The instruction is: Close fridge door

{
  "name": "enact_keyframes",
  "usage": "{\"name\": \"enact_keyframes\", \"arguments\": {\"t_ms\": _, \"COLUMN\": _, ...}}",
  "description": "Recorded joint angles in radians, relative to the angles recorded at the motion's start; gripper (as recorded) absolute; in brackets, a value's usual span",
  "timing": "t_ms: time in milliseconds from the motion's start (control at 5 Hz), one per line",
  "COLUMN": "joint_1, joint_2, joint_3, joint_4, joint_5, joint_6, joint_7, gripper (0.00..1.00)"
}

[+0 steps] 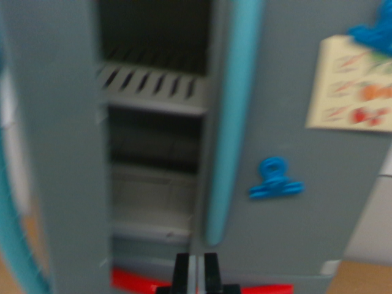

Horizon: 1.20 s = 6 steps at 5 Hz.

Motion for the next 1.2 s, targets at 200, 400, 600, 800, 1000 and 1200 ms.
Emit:
{"name": "enact_keyframes", "arguments": {"t_ms": 200, "joint_1": 0.0000, "joint_2": 0.039, "joint_3": 0.057, "joint_4": 0.000, "joint_5": 0.0000, "joint_6": 0.000, "joint_7": 0.000, "gripper": 1.00}}
{"name": "enact_keyframes", "arguments": {"t_ms": 400, "joint_1": 0.0000, "joint_2": 0.039, "joint_3": 0.057, "joint_4": 0.000, "joint_5": 0.0000, "joint_6": 0.000, "joint_7": 0.000, "gripper": 1.00}}
{"name": "enact_keyframes", "arguments": {"t_ms": 600, "joint_1": 0.0000, "joint_2": 0.070, "joint_3": 0.122, "joint_4": 0.001, "joint_5": 0.0000, "joint_6": 0.000, "joint_7": 0.000, "gripper": 1.00}}
{"name": "enact_keyframes", "arguments": {"t_ms": 800, "joint_1": 0.0000, "joint_2": 0.070, "joint_3": 0.122, "joint_4": 0.001, "joint_5": 0.0000, "joint_6": 0.000, "joint_7": 0.000, "gripper": 1.00}}
{"name": "enact_keyframes", "arguments": {"t_ms": 1000, "joint_1": 0.0000, "joint_2": 0.094, "joint_3": 0.181, "joint_4": 0.010, "joint_5": 0.0000, "joint_6": 0.000, "joint_7": 0.000, "gripper": 1.00}}
{"name": "enact_keyframes", "arguments": {"t_ms": 1200, "joint_1": 0.0000, "joint_2": 0.094, "joint_3": 0.181, "joint_4": 0.010, "joint_5": 0.0000, "joint_6": 0.000, "joint_7": 0.000, "gripper": 1.00}}
